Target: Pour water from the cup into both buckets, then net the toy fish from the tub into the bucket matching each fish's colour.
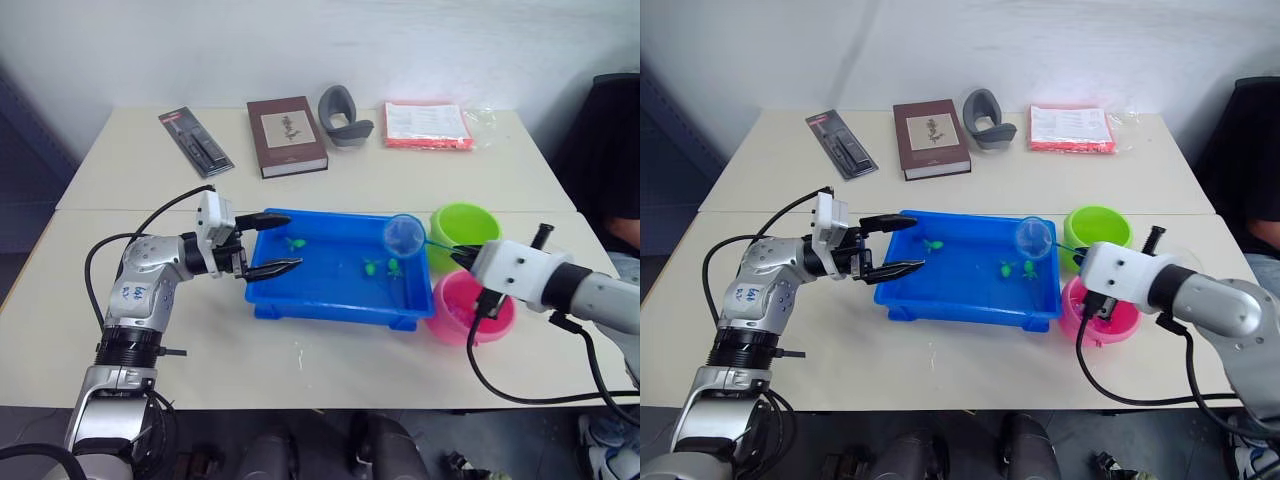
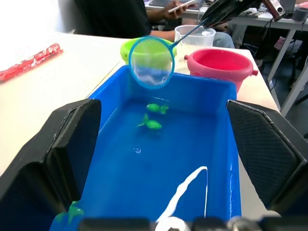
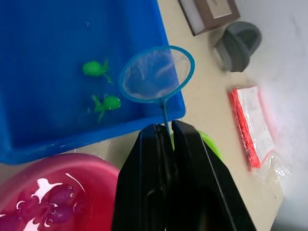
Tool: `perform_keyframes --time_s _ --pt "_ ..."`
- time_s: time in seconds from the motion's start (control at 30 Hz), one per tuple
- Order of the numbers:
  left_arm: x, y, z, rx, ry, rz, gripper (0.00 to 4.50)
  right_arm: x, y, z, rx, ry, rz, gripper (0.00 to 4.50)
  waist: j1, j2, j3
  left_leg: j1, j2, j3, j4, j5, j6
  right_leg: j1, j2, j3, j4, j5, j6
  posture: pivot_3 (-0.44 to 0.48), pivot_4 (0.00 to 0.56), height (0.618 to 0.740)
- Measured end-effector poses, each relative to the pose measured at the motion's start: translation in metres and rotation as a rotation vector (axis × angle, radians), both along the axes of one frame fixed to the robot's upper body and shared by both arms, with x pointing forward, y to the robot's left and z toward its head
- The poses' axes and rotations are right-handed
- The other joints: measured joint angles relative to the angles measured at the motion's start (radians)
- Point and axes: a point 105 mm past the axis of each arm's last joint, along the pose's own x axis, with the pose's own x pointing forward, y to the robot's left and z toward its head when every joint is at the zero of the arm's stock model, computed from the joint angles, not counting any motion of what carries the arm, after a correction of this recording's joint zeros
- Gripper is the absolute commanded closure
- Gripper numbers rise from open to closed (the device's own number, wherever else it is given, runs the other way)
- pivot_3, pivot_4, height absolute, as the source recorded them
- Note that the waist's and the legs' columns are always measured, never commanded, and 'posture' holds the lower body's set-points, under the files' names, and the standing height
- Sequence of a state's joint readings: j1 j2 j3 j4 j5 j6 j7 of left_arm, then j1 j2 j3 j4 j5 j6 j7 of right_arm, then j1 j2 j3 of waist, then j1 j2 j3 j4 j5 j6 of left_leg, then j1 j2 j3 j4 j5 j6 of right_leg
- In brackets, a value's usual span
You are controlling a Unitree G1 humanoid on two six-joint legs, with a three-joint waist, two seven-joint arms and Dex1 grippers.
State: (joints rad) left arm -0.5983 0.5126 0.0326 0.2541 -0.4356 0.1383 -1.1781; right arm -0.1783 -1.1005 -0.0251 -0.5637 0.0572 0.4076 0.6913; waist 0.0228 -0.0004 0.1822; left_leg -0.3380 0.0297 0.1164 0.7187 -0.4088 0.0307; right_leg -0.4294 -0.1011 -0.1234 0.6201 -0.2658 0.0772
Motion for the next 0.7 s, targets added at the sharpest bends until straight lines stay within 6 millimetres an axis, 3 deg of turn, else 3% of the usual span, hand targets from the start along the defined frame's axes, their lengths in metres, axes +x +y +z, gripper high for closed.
perform_keyframes --time_s 0.33,0.47,0.7 --pt "-0.001 -0.005 -0.001 -0.008 -0.004 -0.011 0.03 0.022 0.01 -0.026 -0.234 0.052 0.02 4.5 -0.004 0.0 0.0 -0.001 0.0 0.001 0.0 0.0 0.0 0.0 0.001 -0.009 0.0 0.0 0.0 0.0 0.15 0.74" --pt "-0.002 -0.008 -0.003 -0.016 0.0 -0.019 0.03 0.033 0.018 -0.022 -0.253 0.015 0.042 4.5 -0.007 0.001 0.0 -0.001 0.0 0.001 -0.001 0.0 0.0 -0.001 0.001 -0.01 0.0 0.0 0.0 0.0 0.15 0.74" --pt "-0.002 -0.009 -0.003 -0.019 0.001 -0.022 0.03 0.038 0.013 -0.018 -0.359 0.034 0.061 4.5 -0.006 0.001 0.0 -0.001 0.0 0.001 0.0 0.0 0.0 -0.001 0.001 -0.01 0.0 0.0 0.001 0.0 0.15 0.74"
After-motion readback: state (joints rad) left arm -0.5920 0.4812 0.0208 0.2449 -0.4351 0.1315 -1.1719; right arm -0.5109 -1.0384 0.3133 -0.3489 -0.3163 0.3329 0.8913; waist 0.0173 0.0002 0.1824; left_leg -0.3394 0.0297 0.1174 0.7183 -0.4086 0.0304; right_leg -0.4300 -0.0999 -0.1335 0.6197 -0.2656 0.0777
